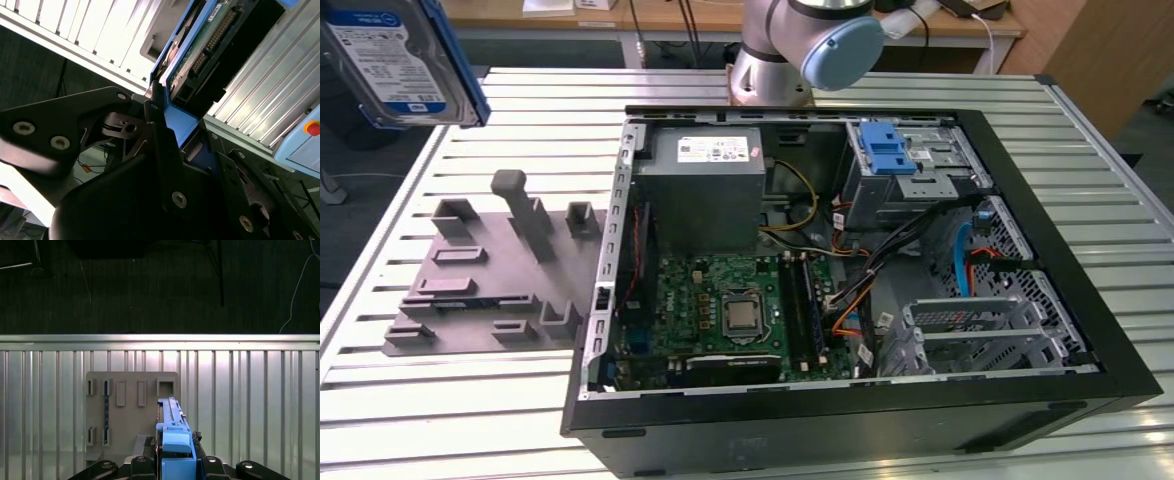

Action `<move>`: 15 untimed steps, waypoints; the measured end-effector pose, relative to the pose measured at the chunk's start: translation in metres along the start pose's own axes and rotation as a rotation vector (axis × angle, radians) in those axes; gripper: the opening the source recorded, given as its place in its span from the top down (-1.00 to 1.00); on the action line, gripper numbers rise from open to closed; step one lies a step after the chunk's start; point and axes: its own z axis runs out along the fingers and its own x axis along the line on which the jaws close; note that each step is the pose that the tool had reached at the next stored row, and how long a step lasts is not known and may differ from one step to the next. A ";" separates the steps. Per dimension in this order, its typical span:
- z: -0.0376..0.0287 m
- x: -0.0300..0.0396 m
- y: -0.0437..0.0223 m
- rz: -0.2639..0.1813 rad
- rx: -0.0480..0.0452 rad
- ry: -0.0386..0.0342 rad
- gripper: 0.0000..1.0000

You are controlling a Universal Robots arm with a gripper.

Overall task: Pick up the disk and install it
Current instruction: 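Pick up the disk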

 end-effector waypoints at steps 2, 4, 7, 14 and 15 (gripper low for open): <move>0.0002 0.0000 -0.0012 0.000 0.0002 -0.0001 0.27; 0.0002 0.0000 -0.0027 0.000 0.0004 -0.0001 0.27; 0.0002 -0.0001 -0.0052 0.000 0.0003 -0.0001 0.27; 0.0003 -0.0001 -0.0102 0.000 0.0003 -0.0001 0.27; 0.0002 -0.0001 -0.0109 0.000 0.0002 -0.0001 0.27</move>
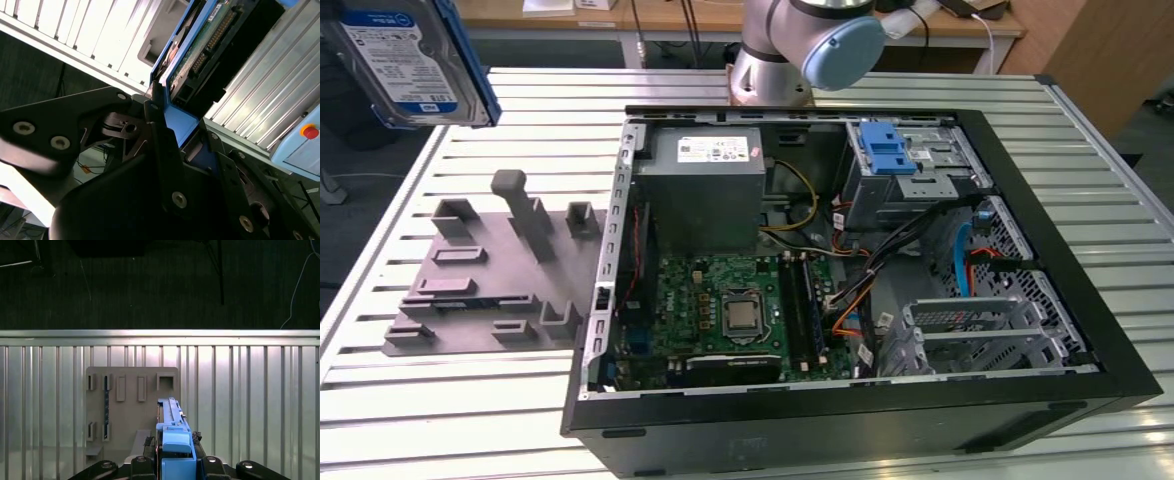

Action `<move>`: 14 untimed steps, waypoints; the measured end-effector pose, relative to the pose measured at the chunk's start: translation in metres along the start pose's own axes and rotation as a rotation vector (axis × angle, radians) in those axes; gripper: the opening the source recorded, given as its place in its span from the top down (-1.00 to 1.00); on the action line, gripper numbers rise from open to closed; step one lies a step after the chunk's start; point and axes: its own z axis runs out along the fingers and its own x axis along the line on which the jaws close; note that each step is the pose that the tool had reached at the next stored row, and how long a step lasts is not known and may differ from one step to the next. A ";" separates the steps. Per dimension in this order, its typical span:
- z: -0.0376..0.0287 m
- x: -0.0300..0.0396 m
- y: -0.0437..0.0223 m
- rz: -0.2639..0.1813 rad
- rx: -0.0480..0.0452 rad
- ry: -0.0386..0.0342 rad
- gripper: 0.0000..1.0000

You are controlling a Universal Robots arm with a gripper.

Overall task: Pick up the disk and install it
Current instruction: 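Pick up the disk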

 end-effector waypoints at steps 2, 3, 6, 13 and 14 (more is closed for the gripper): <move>0.0000 0.0000 -0.0013 0.000 0.0000 0.0000 0.27; 0.0001 0.0000 -0.0017 0.000 0.0001 -0.0001 0.27; 0.0001 0.0000 -0.0028 0.000 0.0001 0.0000 0.27; 0.0001 0.0000 -0.0036 0.000 0.0002 -0.0001 0.27; 0.0001 -0.0001 -0.0038 0.000 0.0001 -0.0001 0.27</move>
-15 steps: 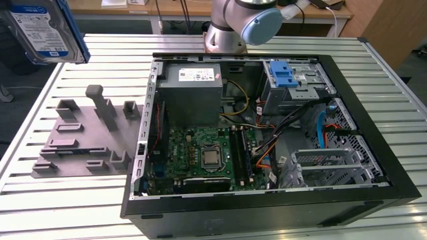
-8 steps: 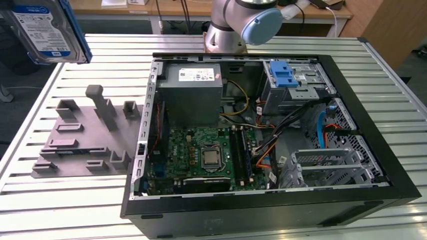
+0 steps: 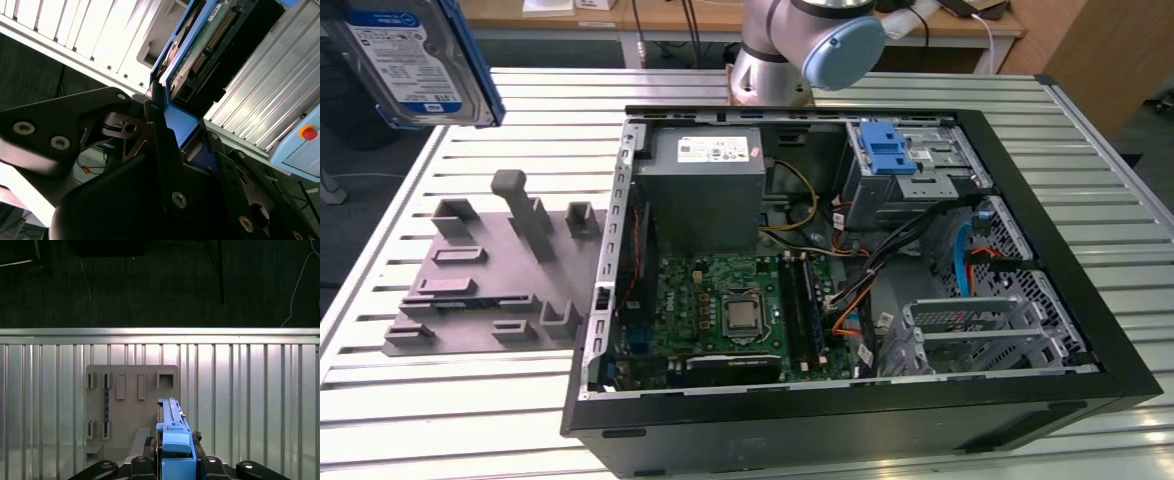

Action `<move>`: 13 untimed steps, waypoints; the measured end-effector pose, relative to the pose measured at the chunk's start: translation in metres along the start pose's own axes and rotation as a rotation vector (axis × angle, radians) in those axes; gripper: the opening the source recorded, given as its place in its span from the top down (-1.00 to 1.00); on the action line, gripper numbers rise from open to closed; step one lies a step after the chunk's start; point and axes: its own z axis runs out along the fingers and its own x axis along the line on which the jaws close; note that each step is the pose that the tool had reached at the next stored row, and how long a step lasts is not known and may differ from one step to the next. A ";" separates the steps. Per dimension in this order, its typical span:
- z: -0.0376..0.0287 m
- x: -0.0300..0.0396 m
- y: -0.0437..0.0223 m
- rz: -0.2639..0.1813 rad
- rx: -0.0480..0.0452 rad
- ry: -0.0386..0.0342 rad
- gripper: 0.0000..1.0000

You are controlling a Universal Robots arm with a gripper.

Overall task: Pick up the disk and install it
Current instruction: 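Pick up the disk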

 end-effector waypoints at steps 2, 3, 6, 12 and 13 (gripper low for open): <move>-0.0001 0.0000 -0.0006 0.000 -0.0001 0.0001 0.27; 0.0000 0.0000 -0.0010 0.000 0.0000 0.0000 0.27; 0.0000 -0.0001 -0.0025 0.000 0.0000 0.0000 0.27; 0.0000 -0.0001 -0.0053 0.000 -0.0001 0.0000 0.27; 0.0000 -0.0001 -0.0059 0.000 -0.0001 0.0000 0.27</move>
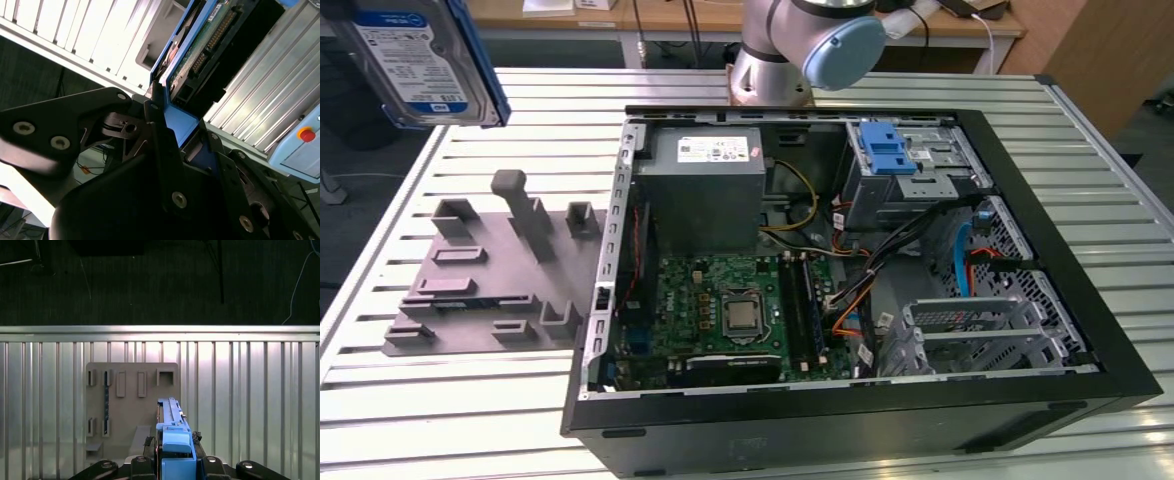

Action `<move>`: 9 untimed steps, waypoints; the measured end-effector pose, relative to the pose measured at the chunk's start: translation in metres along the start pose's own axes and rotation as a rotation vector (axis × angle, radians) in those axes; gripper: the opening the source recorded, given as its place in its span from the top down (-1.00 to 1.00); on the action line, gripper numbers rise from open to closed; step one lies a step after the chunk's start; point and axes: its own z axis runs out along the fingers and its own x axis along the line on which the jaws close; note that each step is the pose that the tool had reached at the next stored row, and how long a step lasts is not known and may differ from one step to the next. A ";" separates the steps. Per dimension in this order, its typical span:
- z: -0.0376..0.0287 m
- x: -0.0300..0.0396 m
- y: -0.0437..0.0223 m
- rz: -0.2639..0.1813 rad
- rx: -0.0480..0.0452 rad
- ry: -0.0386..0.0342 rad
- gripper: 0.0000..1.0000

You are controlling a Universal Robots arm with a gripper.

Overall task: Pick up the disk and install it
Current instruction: 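Pick up the disk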

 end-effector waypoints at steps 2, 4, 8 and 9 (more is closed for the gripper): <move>0.0000 0.0000 -0.0013 0.000 0.0001 0.0000 0.27; 0.0000 -0.0001 -0.0024 0.000 0.0000 0.0000 0.27; 0.0001 -0.0001 -0.0044 0.000 0.0001 0.0000 0.27; 0.0001 -0.0001 -0.0050 0.000 0.0000 0.0000 0.27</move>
